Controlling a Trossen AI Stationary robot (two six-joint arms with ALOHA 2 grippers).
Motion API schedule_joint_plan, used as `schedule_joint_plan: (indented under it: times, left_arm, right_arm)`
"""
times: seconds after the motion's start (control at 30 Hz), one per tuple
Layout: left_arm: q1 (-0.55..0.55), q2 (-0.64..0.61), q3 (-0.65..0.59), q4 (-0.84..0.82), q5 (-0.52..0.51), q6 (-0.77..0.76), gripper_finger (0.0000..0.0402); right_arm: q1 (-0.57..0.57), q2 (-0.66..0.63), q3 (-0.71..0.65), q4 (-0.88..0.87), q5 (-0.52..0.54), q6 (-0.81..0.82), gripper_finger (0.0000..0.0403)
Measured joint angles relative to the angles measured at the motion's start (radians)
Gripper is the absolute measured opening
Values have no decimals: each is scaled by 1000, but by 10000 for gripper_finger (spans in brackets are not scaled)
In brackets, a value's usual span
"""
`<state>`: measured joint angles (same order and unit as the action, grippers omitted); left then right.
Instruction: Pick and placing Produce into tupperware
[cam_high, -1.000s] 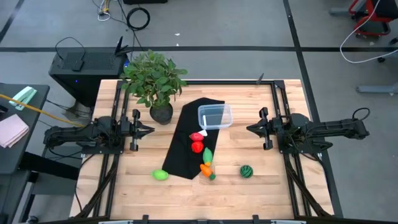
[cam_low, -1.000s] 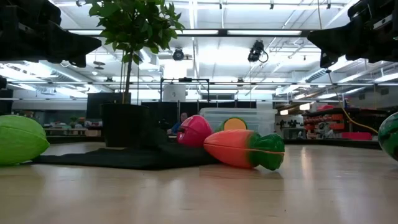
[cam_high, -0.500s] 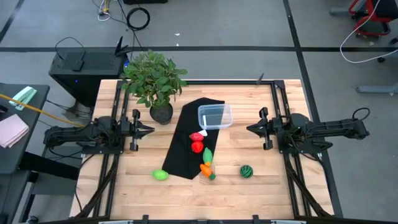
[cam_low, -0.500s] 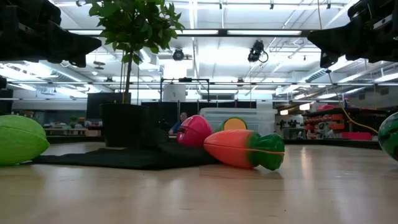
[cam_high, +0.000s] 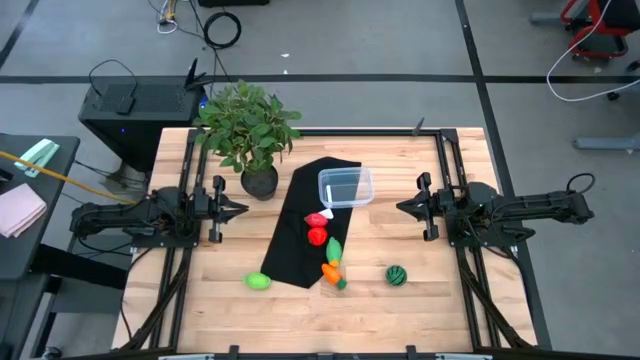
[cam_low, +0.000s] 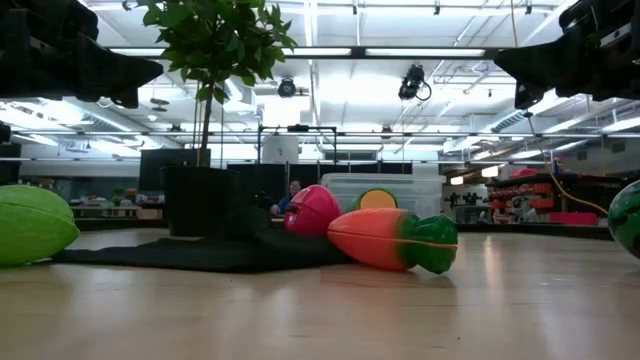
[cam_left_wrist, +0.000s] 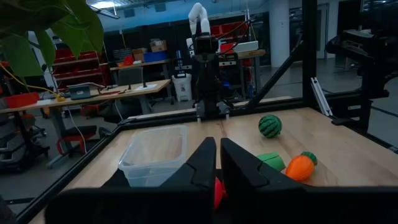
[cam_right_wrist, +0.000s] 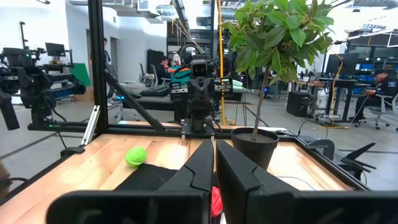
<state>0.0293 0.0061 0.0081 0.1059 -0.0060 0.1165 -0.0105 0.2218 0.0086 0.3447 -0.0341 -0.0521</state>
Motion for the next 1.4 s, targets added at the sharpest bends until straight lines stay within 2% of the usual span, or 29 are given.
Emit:
schedule_joint_plan:
  times: [0.53, 0.8, 1.27, 1.4]
  left_arm:
    - [0, 0, 0, 0, 0, 0, 28]
    - [0, 0, 0, 0, 0, 0, 38]
    - [0, 0, 0, 1, 0, 51, 31]
    - [0, 0, 0, 1, 0, -13, 38]
  right_arm:
    - [0, 0, 0, 0, 0, 0, 26]
    - [0, 0, 0, 0, 0, 0, 26]
    - [0, 0, 0, 0, 0, 0, 26]
    - [0, 0, 0, 0, 0, 0, 26]
